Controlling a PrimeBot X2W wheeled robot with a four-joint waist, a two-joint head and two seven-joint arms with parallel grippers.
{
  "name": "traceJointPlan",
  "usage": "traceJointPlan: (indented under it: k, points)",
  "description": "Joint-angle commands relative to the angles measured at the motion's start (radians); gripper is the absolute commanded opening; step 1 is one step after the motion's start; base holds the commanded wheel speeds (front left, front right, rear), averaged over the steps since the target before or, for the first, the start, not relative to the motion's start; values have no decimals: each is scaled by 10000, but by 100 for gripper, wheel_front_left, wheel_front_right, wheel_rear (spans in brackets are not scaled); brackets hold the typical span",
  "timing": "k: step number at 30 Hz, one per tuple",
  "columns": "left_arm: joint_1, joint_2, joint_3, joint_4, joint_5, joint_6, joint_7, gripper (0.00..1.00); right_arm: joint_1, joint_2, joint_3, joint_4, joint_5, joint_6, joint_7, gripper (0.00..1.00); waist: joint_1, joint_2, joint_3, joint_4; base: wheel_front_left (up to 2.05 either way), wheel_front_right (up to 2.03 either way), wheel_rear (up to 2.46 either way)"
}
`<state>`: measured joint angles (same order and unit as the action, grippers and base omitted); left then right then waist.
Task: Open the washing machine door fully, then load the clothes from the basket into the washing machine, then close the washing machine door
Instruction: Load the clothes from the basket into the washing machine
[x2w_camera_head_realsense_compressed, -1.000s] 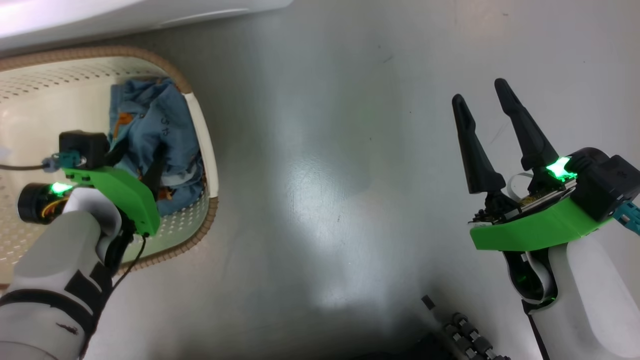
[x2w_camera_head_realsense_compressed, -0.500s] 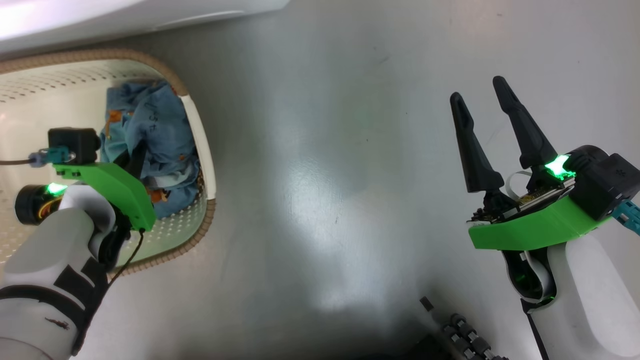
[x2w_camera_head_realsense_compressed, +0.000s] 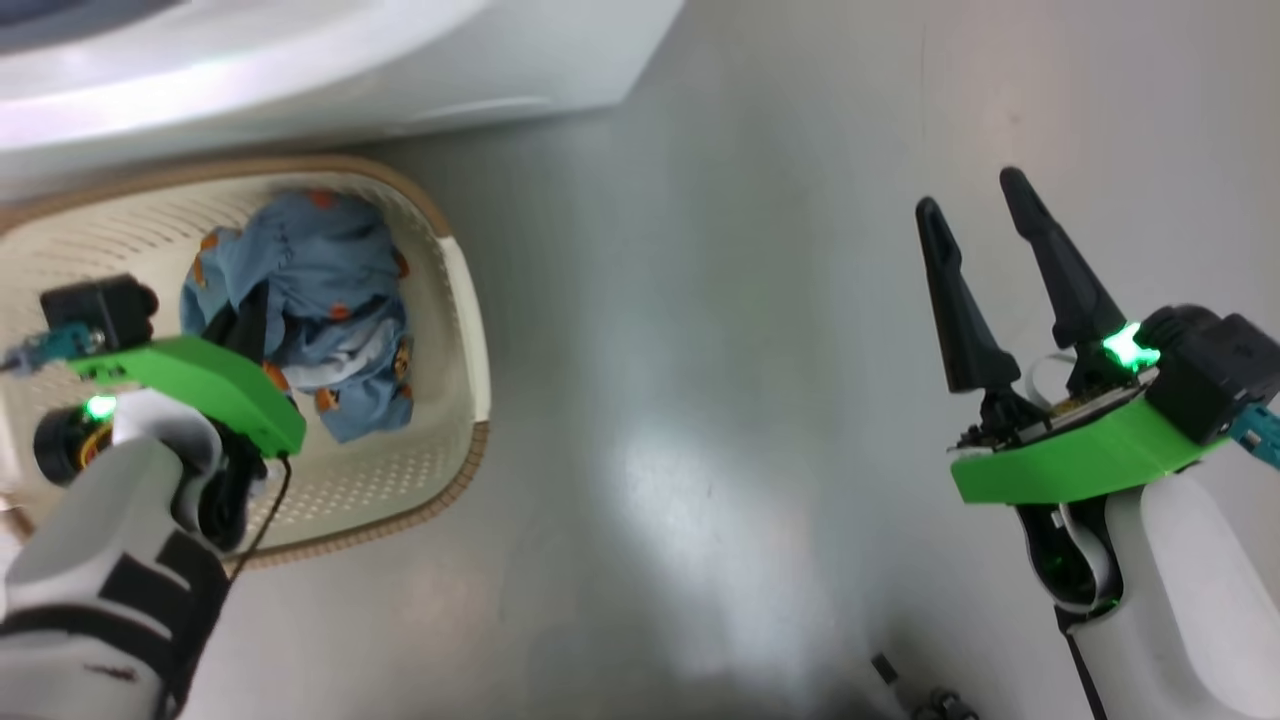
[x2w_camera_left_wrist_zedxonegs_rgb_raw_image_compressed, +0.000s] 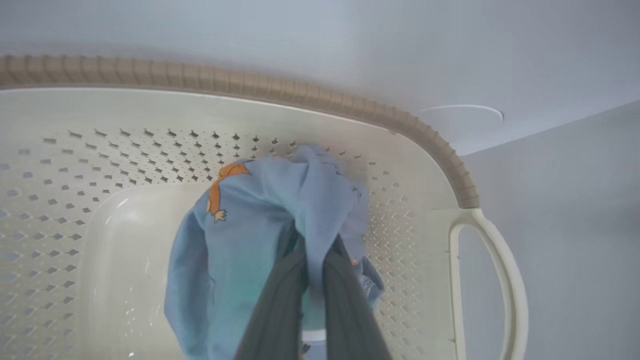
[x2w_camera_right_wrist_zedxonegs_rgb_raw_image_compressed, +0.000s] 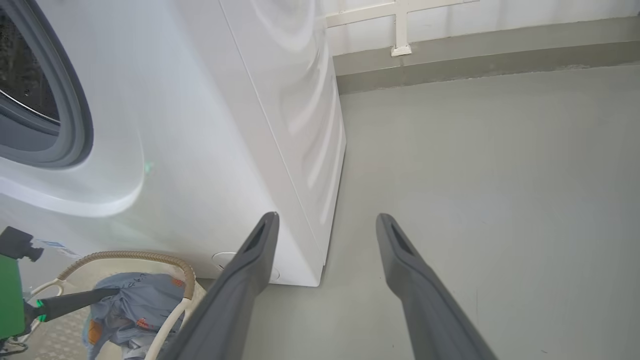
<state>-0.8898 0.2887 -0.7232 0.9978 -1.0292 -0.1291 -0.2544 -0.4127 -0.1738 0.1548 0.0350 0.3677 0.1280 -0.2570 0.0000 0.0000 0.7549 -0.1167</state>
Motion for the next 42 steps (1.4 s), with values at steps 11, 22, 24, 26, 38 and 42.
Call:
traceJointPlan:
  k: [11, 22, 24, 26, 38, 42]
  points:
    - [2063, -14, 2914, -1535, 2346, -15, -73, 0, 1184, -192, 135, 152, 57, 27, -48, 100, 0, 0, -2204, 700, 0, 0, 0]
    - [3699, -257, 4714, -3627, 4302, -15, -73, 0, 2078, -408, 54, 419, 184, 27, -48, 100, 0, 0, -3760, 920, 0, 0, 0]
    - [3969, -278, 4942, -4042, 4538, -15, -73, 0, 2230, -446, 18, 437, 206, 27, -48, 100, 0, 0, -3982, 927, 0, 0, 0]
    - [4242, -291, 5173, -4479, 4755, -15, -74, 0, 2387, -484, -26, 443, 220, 27, -48, 100, 0, 0, -4180, 923, 0, 0, 0]
    - [6432, -611, 6441, -7171, 5761, -15, -74, 0, 3392, -558, -470, 430, 248, 27, -48, 100, 0, 0, -5244, 785, 0, 0, 0]
    - [7342, -790, 6807, -8008, 6095, -15, -74, 0, 3711, -564, -581, 418, 257, 27, -48, 100, 0, 0, -5501, 729, 0, 0, 0]
